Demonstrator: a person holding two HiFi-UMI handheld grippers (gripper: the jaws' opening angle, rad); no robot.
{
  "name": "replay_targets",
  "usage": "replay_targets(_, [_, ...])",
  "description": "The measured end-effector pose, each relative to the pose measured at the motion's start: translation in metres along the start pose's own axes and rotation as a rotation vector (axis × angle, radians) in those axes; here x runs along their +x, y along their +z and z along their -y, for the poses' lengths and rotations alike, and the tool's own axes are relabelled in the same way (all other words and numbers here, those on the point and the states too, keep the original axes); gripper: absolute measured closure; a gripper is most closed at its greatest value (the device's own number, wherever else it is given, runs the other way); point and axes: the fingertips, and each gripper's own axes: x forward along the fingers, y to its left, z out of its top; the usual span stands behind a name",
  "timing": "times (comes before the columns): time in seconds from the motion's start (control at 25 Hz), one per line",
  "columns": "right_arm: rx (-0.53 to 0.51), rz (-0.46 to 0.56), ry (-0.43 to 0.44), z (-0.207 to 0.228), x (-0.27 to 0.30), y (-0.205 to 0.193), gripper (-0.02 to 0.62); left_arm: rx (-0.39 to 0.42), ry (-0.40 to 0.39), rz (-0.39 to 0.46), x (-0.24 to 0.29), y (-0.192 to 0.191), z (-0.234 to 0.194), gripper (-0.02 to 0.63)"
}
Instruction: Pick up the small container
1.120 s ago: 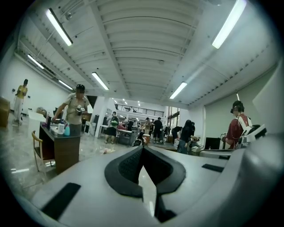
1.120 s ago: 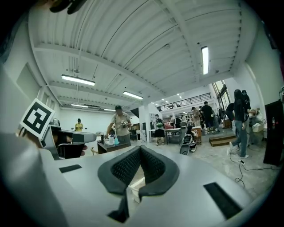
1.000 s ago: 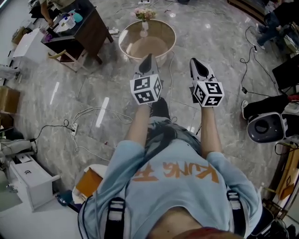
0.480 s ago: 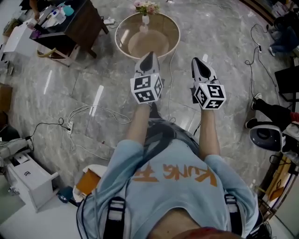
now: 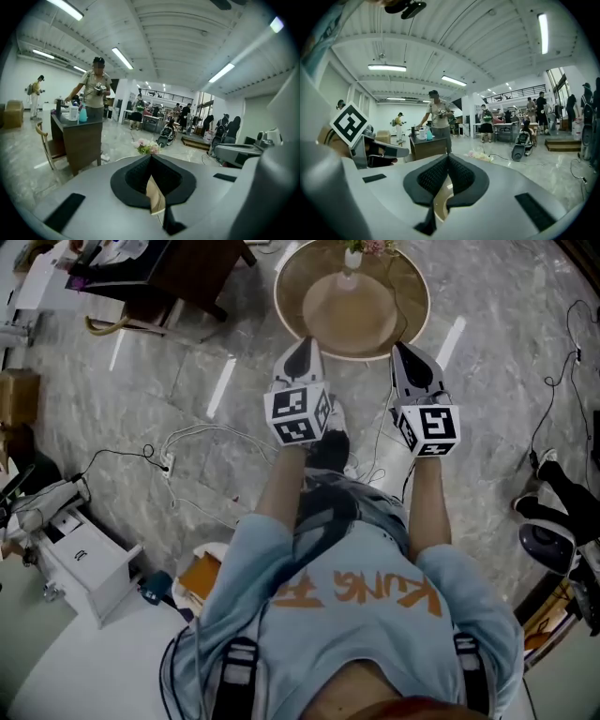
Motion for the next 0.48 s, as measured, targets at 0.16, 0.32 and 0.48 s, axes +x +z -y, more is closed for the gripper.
replay_targets(0.16, [-0.026, -0.043, 0.056, -0.016, 0.039, -0.006, 0.581, -0.033, -0.002, -0.024, 0.029, -0.005, -0.031, 0.583])
replay_targets(0.32, [-0.032, -0.110, 0.064, -0.001, 0.075, -0.027, 0.581, -0.019, -0.037, -0.061, 0.083, -0.013, -0.047, 0.583])
replay_targets(0.48, [-0.005, -0.183, 0.051, 0.012, 0.072, -0.057, 0.581, -0.004, -0.078, -0.082, 0.092, -0.025, -0.040, 0.583])
